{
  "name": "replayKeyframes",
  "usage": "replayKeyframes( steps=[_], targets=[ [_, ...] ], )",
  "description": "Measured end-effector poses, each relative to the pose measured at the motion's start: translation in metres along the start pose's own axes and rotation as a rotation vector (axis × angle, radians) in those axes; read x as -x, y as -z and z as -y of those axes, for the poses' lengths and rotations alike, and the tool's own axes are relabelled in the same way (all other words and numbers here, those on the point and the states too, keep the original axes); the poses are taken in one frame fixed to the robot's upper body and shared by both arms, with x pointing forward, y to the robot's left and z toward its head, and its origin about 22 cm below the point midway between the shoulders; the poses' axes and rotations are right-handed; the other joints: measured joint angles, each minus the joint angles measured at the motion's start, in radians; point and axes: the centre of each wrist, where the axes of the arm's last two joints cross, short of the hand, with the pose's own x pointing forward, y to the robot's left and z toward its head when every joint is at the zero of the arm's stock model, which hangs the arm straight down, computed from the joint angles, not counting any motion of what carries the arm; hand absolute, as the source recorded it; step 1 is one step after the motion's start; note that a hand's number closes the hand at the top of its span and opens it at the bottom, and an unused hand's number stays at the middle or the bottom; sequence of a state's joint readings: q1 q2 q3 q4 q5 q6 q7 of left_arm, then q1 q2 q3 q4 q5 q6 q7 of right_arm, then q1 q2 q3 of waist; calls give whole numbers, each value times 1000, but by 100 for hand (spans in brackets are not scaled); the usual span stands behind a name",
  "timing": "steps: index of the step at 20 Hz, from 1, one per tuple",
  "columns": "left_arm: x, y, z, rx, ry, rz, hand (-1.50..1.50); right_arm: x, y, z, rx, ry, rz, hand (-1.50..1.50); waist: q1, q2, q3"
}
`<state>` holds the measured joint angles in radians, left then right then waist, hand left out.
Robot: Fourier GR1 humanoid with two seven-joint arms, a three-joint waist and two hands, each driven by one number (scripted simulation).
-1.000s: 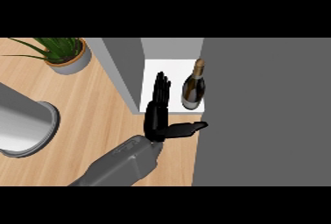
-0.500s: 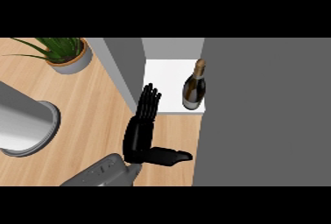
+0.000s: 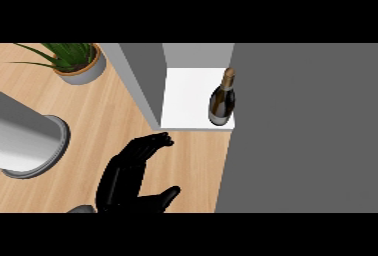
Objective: Pick up the wine, place it into the cabinet and close the cabinet
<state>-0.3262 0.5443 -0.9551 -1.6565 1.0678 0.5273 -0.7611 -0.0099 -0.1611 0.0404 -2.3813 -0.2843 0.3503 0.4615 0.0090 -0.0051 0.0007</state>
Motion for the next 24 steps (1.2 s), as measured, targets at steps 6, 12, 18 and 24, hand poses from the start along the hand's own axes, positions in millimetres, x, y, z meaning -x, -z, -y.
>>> replayKeyframes(
  steps=[6,12,18,24],
  targets=[
    [-31,-29,-26,9,-8,13,150,3,2,-16,-125,41,-41,150,1,0,-1],
    [-61,-56,-57,-25,5,9,-150,5,7,-45,-255,140,-49,150,3,-2,-1],
    [-77,-73,-82,-77,4,35,-150,-6,20,-87,-396,250,-59,150,4,-5,-3],
    [-101,-86,-109,-135,12,53,-150,-21,30,-116,-421,196,-88,150,18,-10,-4]
  ],
)
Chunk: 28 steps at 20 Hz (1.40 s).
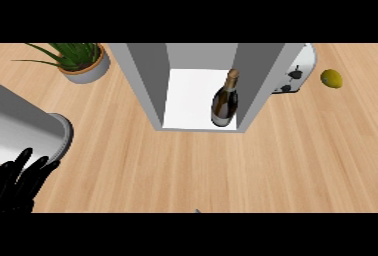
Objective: Pick up the wine, place it into the cabinet and close the cabinet
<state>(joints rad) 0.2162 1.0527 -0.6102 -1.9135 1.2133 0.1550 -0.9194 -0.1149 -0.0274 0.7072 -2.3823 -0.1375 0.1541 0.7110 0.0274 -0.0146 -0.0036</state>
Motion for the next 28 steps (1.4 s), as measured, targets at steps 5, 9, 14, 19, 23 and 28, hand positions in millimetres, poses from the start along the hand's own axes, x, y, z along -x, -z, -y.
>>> replayKeyframes(
  steps=[5,9,14,19,23,28],
  targets=[
    [-13,-9,-27,-29,13,-2,-150,-3,17,-19,28,-34,18,150,8,0,-1],
    [-22,-15,-45,-28,36,-2,-150,-6,18,-20,86,-70,59,150,17,0,-1],
    [-36,-19,-64,-22,42,9,-150,-10,25,-19,171,-65,123,150,32,3,-1],
    [-50,-17,-79,-13,52,5,-150,-13,64,-15,224,-68,151,150,39,9,0],
    [-57,-21,-89,-18,63,-9,-150,-20,106,-1,283,-78,152,150,40,12,1],
    [-63,-30,-96,-29,74,-24,-150,-29,150,26,300,-86,131,150,39,16,2]
  ],
)
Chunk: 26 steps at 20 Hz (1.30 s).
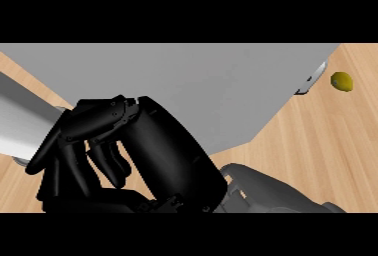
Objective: Pick up the wine, place it into the cabinet and close the cabinet
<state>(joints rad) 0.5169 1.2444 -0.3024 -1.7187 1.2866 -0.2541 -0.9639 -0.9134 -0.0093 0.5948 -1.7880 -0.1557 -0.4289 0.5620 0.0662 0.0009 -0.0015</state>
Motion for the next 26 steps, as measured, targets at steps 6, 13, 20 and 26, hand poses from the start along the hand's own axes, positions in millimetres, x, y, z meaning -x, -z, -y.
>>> replayKeyframes(
  steps=[6,13,20,26],
  targets=[
    [-8,-3,-13,-9,23,6,-150,7,46,25,-55,-6,-24,150,-6,2,1],
    [-15,5,-15,7,22,16,-150,24,71,32,-399,26,-234,150,6,9,1],
    [-16,2,-25,-9,29,15,-150,48,97,41,-649,45,-406,150,-6,7,0],
    [-20,-1,-33,-25,32,21,-150,69,111,60,-706,148,-432,150,-13,3,0]
  ],
)
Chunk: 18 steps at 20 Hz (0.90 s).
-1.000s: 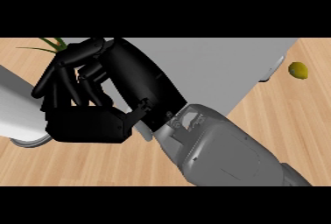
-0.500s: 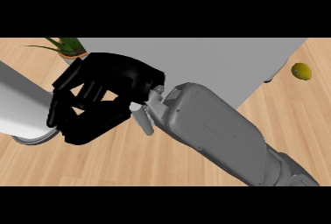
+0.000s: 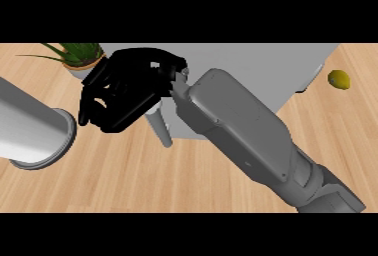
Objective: Pick up the wine, place it into the cabinet and close the cabinet
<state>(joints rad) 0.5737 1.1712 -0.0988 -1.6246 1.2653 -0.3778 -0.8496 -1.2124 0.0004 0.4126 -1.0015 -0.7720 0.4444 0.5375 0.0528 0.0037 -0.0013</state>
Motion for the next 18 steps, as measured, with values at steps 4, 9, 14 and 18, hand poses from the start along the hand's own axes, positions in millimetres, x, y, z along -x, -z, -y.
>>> replayKeyframes(
  steps=[4,9,14,18],
  targets=[
    [-2,-2,2,9,-5,-8,-150,6,1,14,-35,29,36,150,5,-7,1],
    [-1,-3,-5,3,7,-6,-150,10,2,23,-65,34,57,150,0,-15,-6],
    [-1,1,-6,2,3,-1,-150,11,6,26,-68,22,79,150,12,-19,-21],
    [-3,5,-5,5,7,6,-150,9,9,25,-32,5,106,150,23,-16,-38]
  ],
)
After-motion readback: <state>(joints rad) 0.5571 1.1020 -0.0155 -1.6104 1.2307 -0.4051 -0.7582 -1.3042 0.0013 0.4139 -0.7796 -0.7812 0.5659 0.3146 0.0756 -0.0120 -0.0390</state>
